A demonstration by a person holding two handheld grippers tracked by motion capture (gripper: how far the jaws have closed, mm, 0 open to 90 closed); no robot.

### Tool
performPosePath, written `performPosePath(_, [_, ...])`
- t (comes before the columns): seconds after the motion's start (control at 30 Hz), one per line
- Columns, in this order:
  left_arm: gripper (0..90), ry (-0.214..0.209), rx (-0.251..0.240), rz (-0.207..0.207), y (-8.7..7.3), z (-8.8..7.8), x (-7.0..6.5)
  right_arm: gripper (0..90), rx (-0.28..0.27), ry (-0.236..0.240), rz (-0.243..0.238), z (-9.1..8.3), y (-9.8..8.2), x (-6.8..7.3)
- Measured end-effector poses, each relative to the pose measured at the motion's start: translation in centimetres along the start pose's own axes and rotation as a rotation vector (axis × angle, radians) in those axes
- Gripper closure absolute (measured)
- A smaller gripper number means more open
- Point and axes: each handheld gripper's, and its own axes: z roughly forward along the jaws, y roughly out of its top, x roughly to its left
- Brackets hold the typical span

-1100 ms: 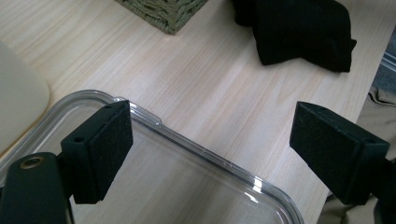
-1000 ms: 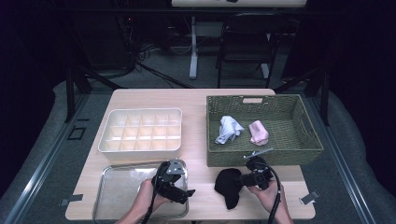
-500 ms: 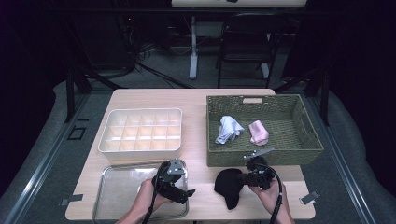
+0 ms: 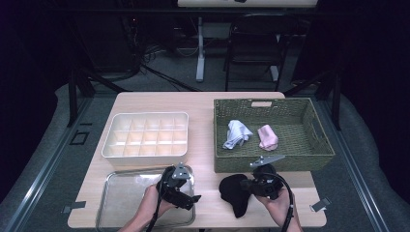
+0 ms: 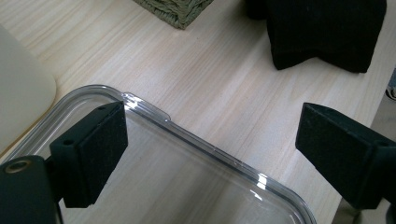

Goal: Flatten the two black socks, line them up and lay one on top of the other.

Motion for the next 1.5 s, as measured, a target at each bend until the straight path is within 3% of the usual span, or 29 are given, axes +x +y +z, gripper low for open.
performPosePath(0.2, [6.4, -0.006, 0.007, 0.009, -0.1, 0.2, -0.3, 83.8, 0.018, 0.02, -0.026, 0.7, 0.2, 1.0])
performPosePath(0.43, [2.3, 0.001, 0.003, -0.003, 0.0, 0.2, 0.0, 83.4, 0.063, 0.043, -0.055, 3.2, 0.6, 1.9])
performPosePath(0.63, [2.5, -0.01, 0.017, 0.013, 0.1, 0.6, -0.7, 80.4, 0.121, 0.066, -0.095, 5.1, 0.4, 2.5])
performPosePath(0.67, [2.7, -0.012, 0.018, 0.018, 0.1, 0.6, -0.8, 77.5, 0.14, 0.067, -0.111, 5.0, 0.5, 2.5])
performPosePath(0.77, [3.0, -0.019, 0.02, 0.023, 0.0, 0.6, -1.0, 65.5, 0.097, 0.086, -0.089, 4.0, 0.5, 2.0])
performPosePath(0.87, [3.6, -0.004, 0.033, 0.026, 0.1, 0.7, -1.1, 55.5, 0.046, 0.063, -0.083, 2.1, 0.4, 1.1])
performPosePath(0.97, [3.7, -0.007, 0.032, 0.026, 0.2, 0.9, -1.3, 55.0, 0.014, 0.017, -0.055, 0.9, 0.0, -0.2])
performPosePath(1.0, [3.7, -0.007, 0.031, 0.029, 0.3, 1.0, -1.4, 54.9, -0.006, 0.013, -0.023, 0.7, -0.2, -0.8])
performPosePath(1.03, [3.7, -0.008, 0.033, 0.031, 0.4, 1.0, -1.7, 54.9, 0.003, -0.002, -0.013, 0.6, -0.4, -1.4])
performPosePath(1.13, [4.1, -0.012, 0.037, 0.043, 0.7, 1.2, -2.1, 53.8, 0.018, -0.021, 0.029, 1.1, -0.9, -2.5])
performPosePath(1.2, [5.1, -0.019, 0.042, 0.061, 0.8, 1.3, -2.5, 52.9, 0.044, -0.043, 0.026, 1.7, -0.9, -2.6])
performPosePath(1.5, [8.5, -0.048, 0.024, 0.067, 2.2, 1.4, -3.9, 48.8, 0.11, -0.07, 0.012, 3.8, -0.8, -2.7])
